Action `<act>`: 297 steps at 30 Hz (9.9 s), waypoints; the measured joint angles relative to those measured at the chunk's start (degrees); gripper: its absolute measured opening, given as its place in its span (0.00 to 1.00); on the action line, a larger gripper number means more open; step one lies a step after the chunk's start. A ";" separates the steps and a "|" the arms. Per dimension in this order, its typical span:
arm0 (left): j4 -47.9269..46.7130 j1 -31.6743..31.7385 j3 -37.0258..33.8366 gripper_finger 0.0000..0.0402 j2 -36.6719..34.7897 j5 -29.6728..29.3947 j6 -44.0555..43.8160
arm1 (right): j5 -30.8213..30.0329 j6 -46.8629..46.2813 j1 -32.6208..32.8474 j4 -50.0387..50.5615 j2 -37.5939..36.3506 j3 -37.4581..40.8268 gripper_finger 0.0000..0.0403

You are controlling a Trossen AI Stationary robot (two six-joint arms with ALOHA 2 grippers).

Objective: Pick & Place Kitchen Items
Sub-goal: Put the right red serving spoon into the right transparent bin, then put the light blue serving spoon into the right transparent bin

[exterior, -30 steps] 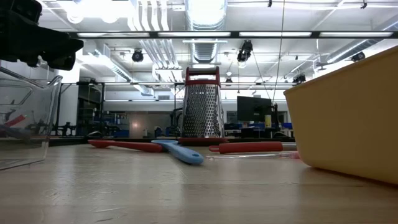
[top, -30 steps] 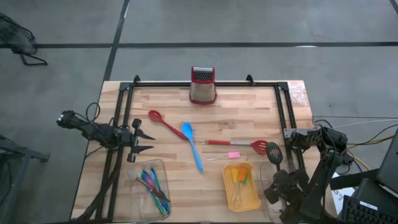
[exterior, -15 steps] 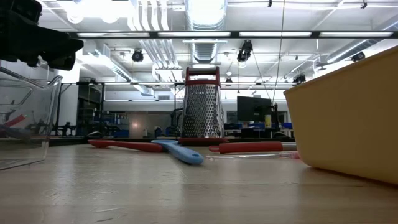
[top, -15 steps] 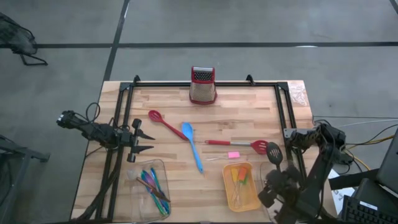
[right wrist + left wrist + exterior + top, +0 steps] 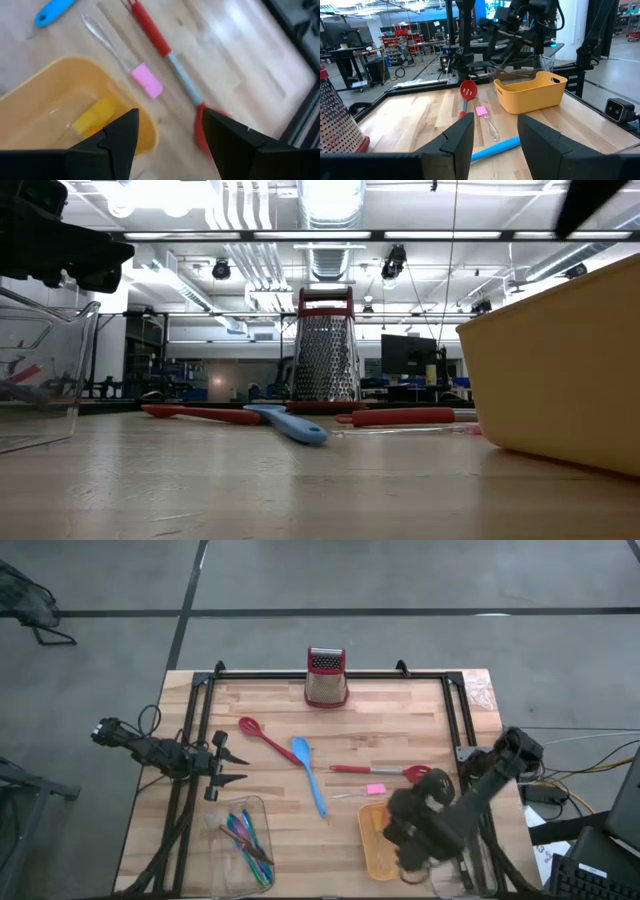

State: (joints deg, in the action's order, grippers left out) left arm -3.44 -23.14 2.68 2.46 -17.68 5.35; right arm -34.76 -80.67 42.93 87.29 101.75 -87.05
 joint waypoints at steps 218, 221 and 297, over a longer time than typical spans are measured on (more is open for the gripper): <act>0.02 -0.02 -0.02 0.39 0.26 -0.02 0.02 | 8.25 62.44 -53.40 -32.71 5.39 -3.72 0.09; 0.03 -0.02 -0.01 0.39 0.27 -0.02 0.02 | 10.48 59.24 -51.87 -29.71 1.40 -3.72 0.09; 0.03 -0.02 -0.02 0.39 0.28 -0.02 0.02 | 21.61 -31.53 15.34 -9.28 -11.62 14.39 0.53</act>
State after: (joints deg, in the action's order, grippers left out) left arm -3.42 -23.15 2.66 2.74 -17.69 5.37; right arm -13.15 -112.20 58.27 78.01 90.13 -72.66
